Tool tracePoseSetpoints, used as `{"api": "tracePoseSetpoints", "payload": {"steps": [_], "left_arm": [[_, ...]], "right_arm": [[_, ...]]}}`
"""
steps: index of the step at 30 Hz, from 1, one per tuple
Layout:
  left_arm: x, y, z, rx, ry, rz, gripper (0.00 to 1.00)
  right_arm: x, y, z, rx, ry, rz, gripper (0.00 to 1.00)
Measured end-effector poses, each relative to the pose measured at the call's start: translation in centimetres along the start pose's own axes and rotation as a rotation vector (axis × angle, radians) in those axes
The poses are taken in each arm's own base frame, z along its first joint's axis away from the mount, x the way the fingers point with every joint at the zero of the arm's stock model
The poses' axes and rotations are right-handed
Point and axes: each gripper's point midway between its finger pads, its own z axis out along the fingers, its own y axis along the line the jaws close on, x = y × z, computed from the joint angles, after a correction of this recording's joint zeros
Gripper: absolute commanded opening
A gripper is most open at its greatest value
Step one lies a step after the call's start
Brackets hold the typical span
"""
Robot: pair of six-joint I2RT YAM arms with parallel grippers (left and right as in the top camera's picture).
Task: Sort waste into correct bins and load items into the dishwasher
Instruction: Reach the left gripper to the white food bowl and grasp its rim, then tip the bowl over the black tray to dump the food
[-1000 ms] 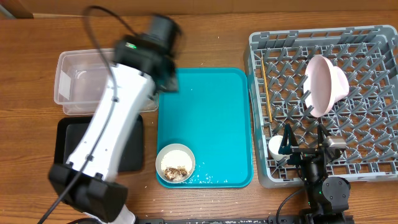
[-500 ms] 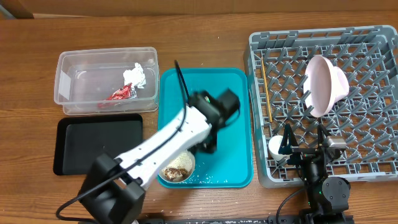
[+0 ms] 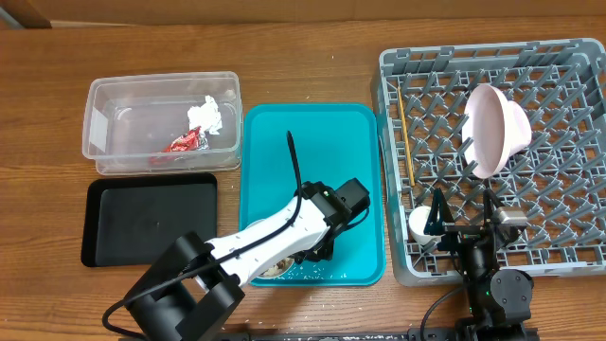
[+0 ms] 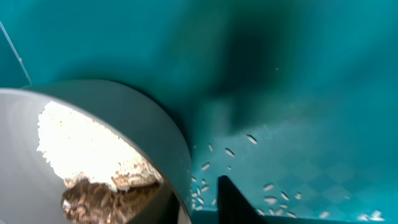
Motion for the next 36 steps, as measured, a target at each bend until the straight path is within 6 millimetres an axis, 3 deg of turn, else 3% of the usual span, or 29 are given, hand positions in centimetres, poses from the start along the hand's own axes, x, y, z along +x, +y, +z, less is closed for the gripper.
{"api": "tracePoseSetpoints", "payload": {"steps": [3, 15, 18, 21, 24, 27, 30, 36], "left_arm": [[0.0, 0.3, 0.4, -0.016, -0.009, 0.009, 0.04], [-0.8, 0.4, 0.0, -0.023, -0.038, 0.060, 0.04], [-1.4, 0.7, -1.3, -0.010, -0.043, 0.043, 0.04], [-3.2, 0.8, -4.2, 0.085, -0.109, 0.001, 0.04], [-5.2, 2.6, -8.1, 0.210, -0.201, -0.077, 0.04], [-6.7, 5.9, -10.7, 0.303, -0.253, -0.166, 0.04], [-7.6, 9.1, -11.2, 0.371, -0.242, -0.238, 0.04], [-8.3, 13.9, -10.0, 0.584, -0.183, -0.338, 0.04]], "right_arm": [[0.0, 0.0, 0.0, 0.000, 0.000, 0.000, 1.00], [0.0, 0.0, 0.0, 0.000, 0.000, 0.000, 1.00], [0.0, 0.0, 0.0, 0.000, 0.000, 0.000, 1.00], [0.0, 0.0, 0.0, 0.000, 0.000, 0.000, 1.00], [0.0, 0.0, 0.0, 0.000, 0.000, 0.000, 1.00], [0.0, 0.0, 0.0, 0.000, -0.001, 0.000, 1.00], [0.0, 0.0, 0.0, 0.000, 0.000, 0.000, 1.00], [0.0, 0.0, 0.0, 0.000, -0.002, -0.001, 1.00]]}}
